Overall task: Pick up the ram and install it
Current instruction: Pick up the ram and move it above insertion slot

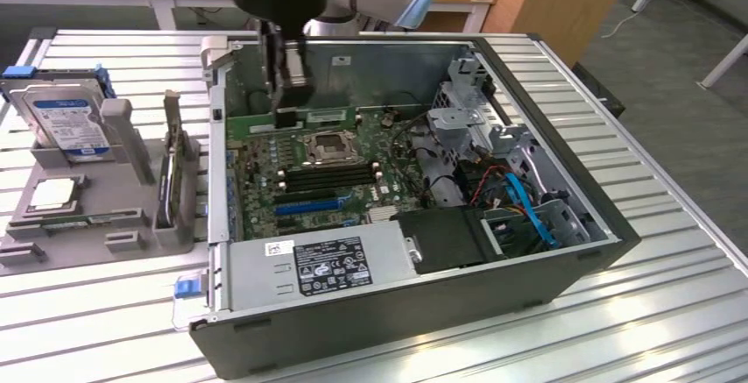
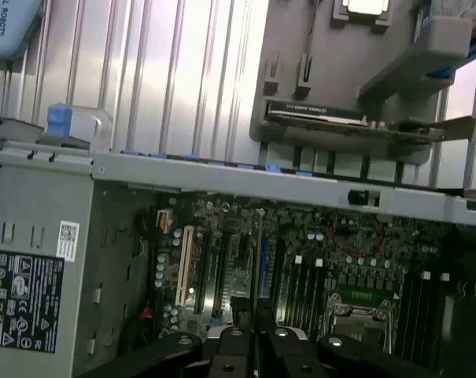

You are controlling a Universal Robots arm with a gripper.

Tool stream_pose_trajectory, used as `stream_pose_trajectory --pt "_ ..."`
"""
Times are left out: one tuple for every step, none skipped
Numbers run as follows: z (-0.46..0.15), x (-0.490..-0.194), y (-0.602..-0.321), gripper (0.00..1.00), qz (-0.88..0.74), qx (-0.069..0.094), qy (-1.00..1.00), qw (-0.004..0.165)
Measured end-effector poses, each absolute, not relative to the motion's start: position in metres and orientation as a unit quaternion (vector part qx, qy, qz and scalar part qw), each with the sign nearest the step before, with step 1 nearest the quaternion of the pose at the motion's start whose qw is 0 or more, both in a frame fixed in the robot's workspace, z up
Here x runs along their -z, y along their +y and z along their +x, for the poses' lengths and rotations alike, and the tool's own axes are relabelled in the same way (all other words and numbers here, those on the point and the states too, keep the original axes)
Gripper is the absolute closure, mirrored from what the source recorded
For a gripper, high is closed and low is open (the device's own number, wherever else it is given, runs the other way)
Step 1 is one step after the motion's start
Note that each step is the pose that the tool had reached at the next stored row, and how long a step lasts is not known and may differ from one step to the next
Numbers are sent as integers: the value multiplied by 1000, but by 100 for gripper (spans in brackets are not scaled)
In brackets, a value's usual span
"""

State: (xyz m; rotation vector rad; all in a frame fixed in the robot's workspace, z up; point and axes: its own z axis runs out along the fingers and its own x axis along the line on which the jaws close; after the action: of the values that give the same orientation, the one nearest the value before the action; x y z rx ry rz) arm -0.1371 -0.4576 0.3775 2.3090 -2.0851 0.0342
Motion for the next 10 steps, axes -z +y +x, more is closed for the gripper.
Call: stream_pose_trajectory --pt "-133 -378 -458 87 742 -11 -670 15" --pt "-128 -378 -458 87 742 -11 -670 15" --pt "-122 -377 -458 87 742 -11 -670 15" --pt "-118 -378 -458 87 742 -11 -670 15" --pt "-113 -378 -458 87 742 -11 -670 15" --pt "-109 -377 -458 87 742 -11 -670 15" --pt "-103 -377 -458 87 742 -10 -670 15" --pt "-99 -377 -458 87 742 -10 -670 15" --pt "-94 -378 -458 87 742 -10 -670 14" --pt "-89 -378 -458 87 742 -10 -670 14"
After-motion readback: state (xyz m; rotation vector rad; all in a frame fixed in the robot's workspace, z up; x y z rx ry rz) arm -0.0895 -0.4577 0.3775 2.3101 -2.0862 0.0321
